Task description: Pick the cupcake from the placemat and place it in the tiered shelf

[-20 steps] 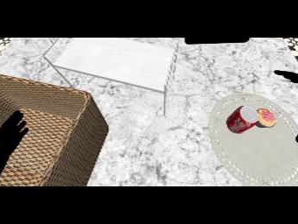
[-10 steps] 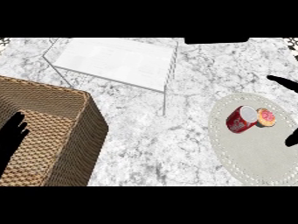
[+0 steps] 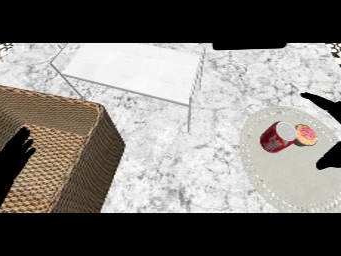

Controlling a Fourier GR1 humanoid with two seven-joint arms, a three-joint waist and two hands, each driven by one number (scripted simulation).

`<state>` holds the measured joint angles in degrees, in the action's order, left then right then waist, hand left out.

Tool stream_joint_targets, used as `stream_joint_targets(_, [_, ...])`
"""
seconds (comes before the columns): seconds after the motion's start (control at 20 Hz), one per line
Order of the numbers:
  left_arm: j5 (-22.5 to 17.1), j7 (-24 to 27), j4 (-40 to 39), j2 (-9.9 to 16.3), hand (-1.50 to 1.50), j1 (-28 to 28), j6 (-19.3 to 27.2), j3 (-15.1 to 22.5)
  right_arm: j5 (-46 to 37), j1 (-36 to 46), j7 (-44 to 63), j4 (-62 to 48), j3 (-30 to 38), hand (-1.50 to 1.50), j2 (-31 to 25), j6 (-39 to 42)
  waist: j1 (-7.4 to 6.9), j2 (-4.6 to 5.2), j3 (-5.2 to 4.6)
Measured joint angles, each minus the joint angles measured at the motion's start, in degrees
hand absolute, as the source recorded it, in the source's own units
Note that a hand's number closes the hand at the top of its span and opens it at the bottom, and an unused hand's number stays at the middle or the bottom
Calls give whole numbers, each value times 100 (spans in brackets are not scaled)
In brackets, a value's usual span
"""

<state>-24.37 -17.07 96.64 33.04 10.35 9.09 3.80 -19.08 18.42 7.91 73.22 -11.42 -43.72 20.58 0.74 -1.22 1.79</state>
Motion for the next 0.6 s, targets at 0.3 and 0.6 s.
stream_joint_targets(0.3, [-3, -23, -35, -32, 0, -58, -2, 29, -176, 40, -254, -274, 43, -150, 193, -289, -20, 6, 5])
stream_joint_targets(0.6, [525, 48, -351, -612, 0, -474, 84, 258, -409, 119, -579, -724, -10, -150, 498, -582, -50, 44, -10])
